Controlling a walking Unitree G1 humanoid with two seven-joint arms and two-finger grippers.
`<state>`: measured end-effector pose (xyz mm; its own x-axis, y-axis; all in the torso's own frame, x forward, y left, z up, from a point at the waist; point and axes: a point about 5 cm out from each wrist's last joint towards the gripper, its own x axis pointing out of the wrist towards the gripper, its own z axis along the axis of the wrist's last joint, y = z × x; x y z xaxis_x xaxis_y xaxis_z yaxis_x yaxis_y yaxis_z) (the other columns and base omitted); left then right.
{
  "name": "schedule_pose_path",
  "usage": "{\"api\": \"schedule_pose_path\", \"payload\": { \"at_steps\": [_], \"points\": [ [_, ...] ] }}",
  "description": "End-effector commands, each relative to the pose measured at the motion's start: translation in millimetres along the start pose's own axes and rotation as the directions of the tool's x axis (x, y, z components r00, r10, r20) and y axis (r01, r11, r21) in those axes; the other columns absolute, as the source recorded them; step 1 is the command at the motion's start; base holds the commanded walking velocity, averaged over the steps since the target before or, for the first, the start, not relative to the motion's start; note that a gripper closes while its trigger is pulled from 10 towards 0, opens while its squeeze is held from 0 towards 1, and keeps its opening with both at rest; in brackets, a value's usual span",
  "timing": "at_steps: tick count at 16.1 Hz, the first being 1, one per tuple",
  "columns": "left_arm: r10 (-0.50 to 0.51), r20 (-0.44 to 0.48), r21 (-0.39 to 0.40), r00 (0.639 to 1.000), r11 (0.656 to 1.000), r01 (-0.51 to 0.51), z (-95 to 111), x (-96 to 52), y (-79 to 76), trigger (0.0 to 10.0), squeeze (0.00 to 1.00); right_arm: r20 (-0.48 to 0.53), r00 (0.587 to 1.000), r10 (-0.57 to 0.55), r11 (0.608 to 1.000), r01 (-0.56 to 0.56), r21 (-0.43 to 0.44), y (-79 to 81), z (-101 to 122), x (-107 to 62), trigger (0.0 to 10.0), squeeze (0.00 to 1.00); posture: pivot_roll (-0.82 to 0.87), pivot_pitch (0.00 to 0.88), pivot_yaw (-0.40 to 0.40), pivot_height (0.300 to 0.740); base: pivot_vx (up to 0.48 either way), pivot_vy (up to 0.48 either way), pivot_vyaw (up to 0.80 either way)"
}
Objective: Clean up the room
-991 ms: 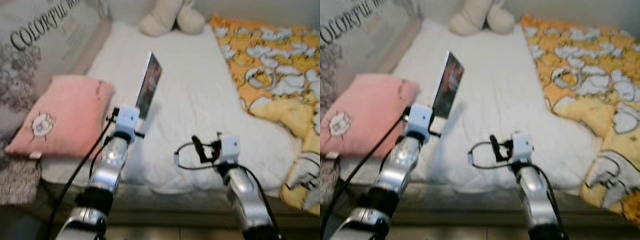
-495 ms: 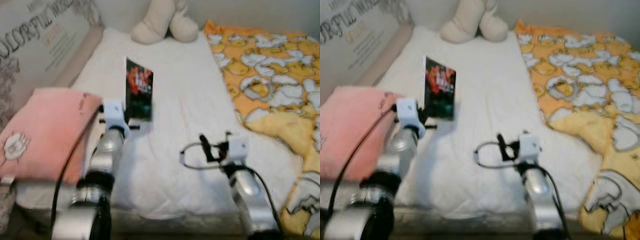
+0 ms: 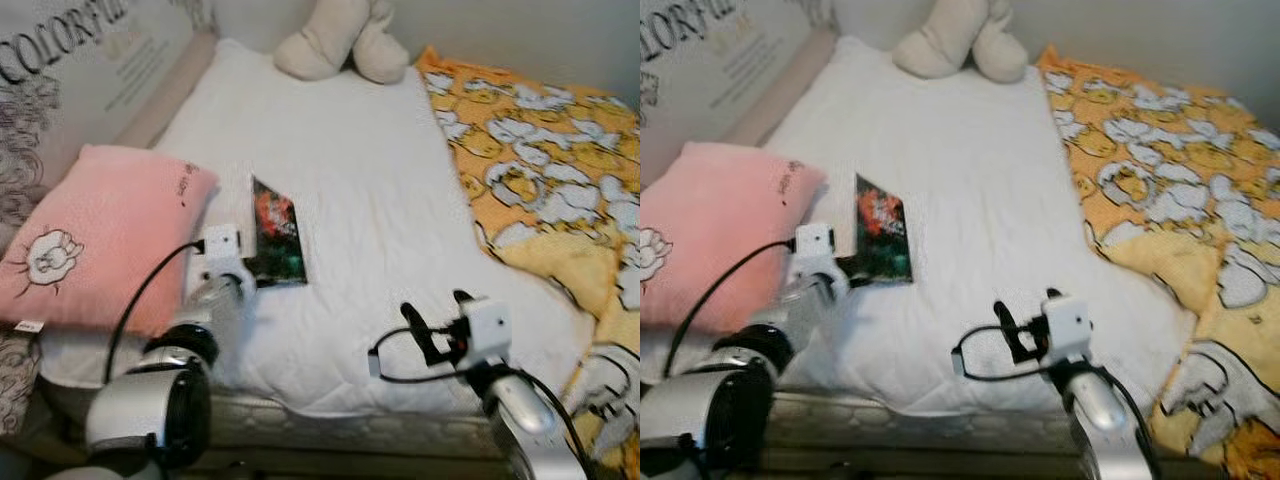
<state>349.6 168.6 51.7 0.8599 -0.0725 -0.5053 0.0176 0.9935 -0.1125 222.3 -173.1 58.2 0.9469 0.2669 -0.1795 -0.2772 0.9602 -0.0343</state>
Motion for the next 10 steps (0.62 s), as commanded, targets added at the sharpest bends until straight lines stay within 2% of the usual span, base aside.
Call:
{"api": "schedule_pose_path", "payload": {
  "at_steps": [1,2,3,5,8,10],
  "points": [
    [-0.009,0.008,0.149,1.0,0.989,0.008,6.2,1.3,-5.7,10.0,0.0,-0.007,1.0,-0.004,1.0,0.004,0.001,-2.2,1.8,-4.1,10.0,0.0,-0.21,0.073,-0.081,0.74,0.0,0.0,0.0],
    [0.019,-0.002,0.337,1.0,0.941,-0.017,6.9,-0.1,4.0,10.0,0.0,-0.018,1.0,-0.005,1.0,0.005,0.005,-0.8,0.8,-7.9,10.0,0.0,-0.22,0.079,-0.077,0.74,0.0,0.0,0.0],
    [0.036,0.006,0.37,0.999,0.929,-0.035,10.4,-0.9,10.1,10.0,0.0,-0.026,1.0,-0.003,1.0,0.003,0.008,0.1,0.2,-9.5,10.0,0.0,-0.21,0.08,-0.077,0.74,0.0,0.0,0.0],
    [0.109,0.035,0.473,0.993,0.874,-0.112,19.9,-4.0,28.4,10.0,0.0,-0.041,0.999,0.003,1.0,-0.002,0.012,2.0,-1.1,-10.6,10.0,0.0,-0.21,0.082,-0.074,0.74,0.0,0.0,0.0],
    [0.192,0.045,0.548,0.98,0.816,-0.184,21.5,-8.8,48.6,10.0,0.0,-0.053,0.999,0.008,1.0,-0.007,0.017,3.9,-0.4,-10.0,10.0,0.0,-0.2,0.081,-0.071,0.74,0.0,0.0,0.0],
    [0.237,0.016,0.556,0.971,0.805,-0.206,15.8,-12.8,62.4,10.0,0.0,-0.063,0.998,0.011,1.0,-0.01,0.024,5.4,-1.2,-10.1,10.0,0.0,-0.19,0.08,-0.068,0.74,0.0,0.0,0.0]
  ]
}}
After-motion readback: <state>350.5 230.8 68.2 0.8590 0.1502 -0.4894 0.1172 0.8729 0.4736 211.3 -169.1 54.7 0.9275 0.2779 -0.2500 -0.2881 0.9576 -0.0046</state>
